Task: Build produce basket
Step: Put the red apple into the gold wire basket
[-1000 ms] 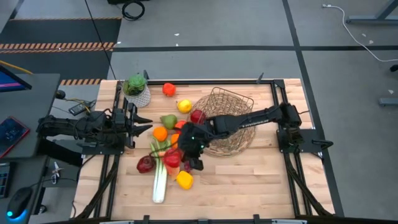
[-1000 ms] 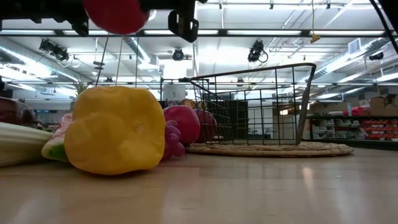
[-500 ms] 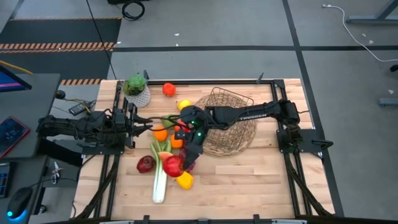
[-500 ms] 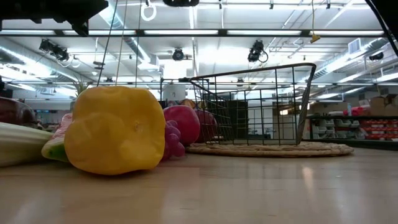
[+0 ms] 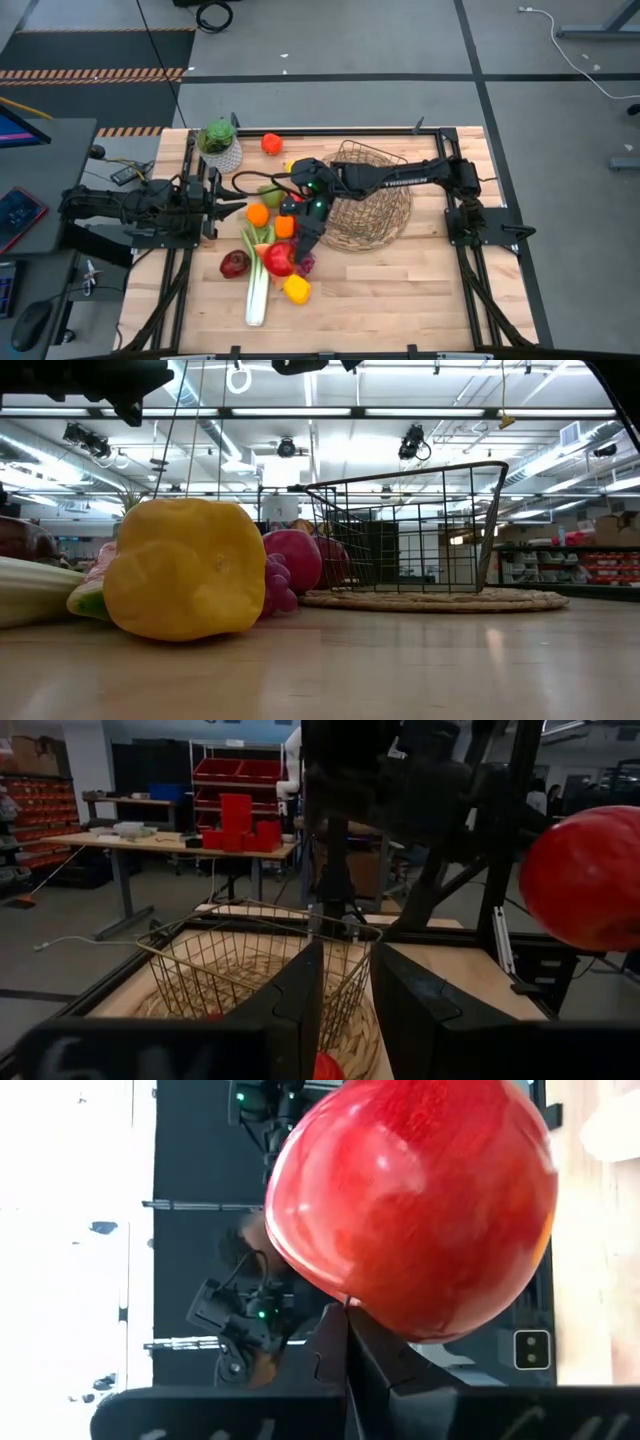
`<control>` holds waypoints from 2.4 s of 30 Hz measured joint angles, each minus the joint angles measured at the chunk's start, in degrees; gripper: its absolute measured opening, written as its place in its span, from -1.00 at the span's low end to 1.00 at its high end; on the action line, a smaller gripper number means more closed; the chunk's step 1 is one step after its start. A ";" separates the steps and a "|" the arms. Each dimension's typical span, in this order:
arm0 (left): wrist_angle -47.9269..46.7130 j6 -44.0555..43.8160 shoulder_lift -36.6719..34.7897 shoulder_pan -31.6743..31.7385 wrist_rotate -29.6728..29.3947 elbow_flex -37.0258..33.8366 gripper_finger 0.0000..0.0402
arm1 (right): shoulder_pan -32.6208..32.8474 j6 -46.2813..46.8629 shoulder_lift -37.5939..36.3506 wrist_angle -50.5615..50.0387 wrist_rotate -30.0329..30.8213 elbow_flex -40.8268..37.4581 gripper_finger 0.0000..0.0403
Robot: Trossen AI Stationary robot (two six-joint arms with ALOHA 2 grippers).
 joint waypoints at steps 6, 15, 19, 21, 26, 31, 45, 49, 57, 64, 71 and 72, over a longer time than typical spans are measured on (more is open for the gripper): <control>-0.90 -0.40 0.00 0.02 -0.02 0.00 -0.53 | -1.25 1.22 0.00 0.00 0.05 0.00 -0.98; -1.41 -1.18 0.01 0.04 -0.02 0.00 -0.53 | -2.89 1.19 0.00 5.11 0.16 0.00 -0.98; -1.53 -1.17 0.00 0.04 -0.02 0.00 -0.53 | -3.20 0.42 0.00 5.10 0.03 0.00 -0.98; -1.57 -1.16 0.02 0.04 -0.04 0.00 -0.53 | -3.22 0.31 0.00 5.14 -0.01 0.00 -0.98; -1.69 -1.15 0.00 0.04 -0.04 0.00 -0.53 | -3.22 0.23 0.00 5.12 -0.02 0.00 -0.98; -1.67 -1.20 0.00 0.04 -0.04 0.00 -0.53 | -3.22 0.23 0.00 5.10 -0.02 0.00 -0.98; -1.77 -1.38 0.01 0.04 -0.04 0.00 -0.53 | -4.74 -4.48 0.00 -7.08 2.38 0.00 -0.98; -2.42 -1.38 0.00 0.04 -0.06 0.00 -0.53 | -6.05 -11.09 0.00 -20.94 5.03 0.00 -0.98; -2.74 -1.36 0.00 0.04 -0.07 0.00 -0.53 | -9.83 -20.10 -2.48 -36.99 8.19 0.00 -0.98; -2.72 -0.90 0.02 0.04 -0.15 0.00 -0.53 | -12.74 -20.56 -9.32 -42.46 17.15 0.01 -0.98; -2.35 -0.81 0.00 0.04 -0.15 0.00 -0.53 | -14.03 -23.63 -15.79 -53.99 34.15 0.02 -0.98; -2.22 -0.81 0.01 0.04 -0.15 0.00 -0.53 | -13.90 -24.54 -16.43 -55.44 36.80 0.02 -0.98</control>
